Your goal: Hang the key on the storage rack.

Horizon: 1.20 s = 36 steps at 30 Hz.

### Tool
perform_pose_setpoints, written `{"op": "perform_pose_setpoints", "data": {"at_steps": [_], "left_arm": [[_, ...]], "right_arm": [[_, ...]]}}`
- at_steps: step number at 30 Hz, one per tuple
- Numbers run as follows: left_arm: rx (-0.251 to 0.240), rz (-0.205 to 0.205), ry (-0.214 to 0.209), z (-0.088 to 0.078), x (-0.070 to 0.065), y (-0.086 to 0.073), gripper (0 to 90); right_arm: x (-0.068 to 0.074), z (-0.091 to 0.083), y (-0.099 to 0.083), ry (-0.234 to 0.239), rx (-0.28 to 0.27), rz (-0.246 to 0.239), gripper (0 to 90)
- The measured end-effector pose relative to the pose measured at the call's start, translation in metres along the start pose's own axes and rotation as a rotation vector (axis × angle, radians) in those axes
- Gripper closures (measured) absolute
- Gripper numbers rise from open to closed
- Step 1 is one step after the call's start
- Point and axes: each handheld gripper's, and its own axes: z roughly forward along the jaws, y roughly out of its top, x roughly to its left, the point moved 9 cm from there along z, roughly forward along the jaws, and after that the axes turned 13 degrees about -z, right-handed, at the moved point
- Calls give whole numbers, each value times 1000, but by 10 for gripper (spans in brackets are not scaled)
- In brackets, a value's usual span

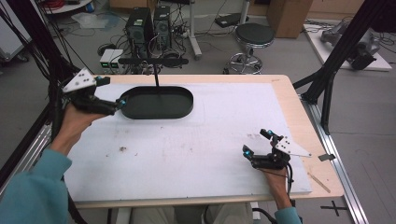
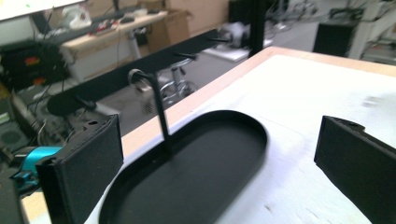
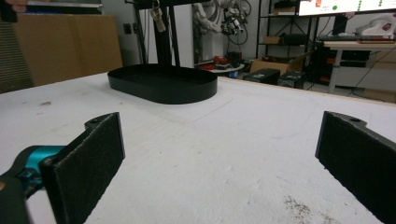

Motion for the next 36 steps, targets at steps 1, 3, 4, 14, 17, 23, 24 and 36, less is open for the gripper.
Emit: {"op": "perform_pose_setpoints", "data": {"at_steps": [1, 3, 4, 14, 17, 23, 24, 36], "left_arm": [[-14, 2, -9, -7, -4, -6, 17], [-47, -10, -36, -21, -13, -19, 16], [-60, -17, -49, -28, -18, -29, 16], [-120, -38, -43, -49, -38, -105, 17], [-149, -51, -45, -49, -43, -121, 17], [-198, -73, -50, -48, -45, -145, 17], [-196, -71, -51, -48, -44, -147, 17], [-262, -119, -47, -53, -39, -148, 17]], "right_arm": [[0, 0, 0, -2, 2, -2, 4], [0, 0, 0, -2, 2, -3, 4], [0, 0, 0, -5, 1, -3, 4], [1, 0, 0, -1, 3, -8, 4], [0, 0, 0, -6, 0, -11, 4], [1, 0, 0, -1, 3, -10, 4], [1, 0, 0, -2, 4, -9, 4], [1, 0, 0, 0, 4, -23, 4]]}}
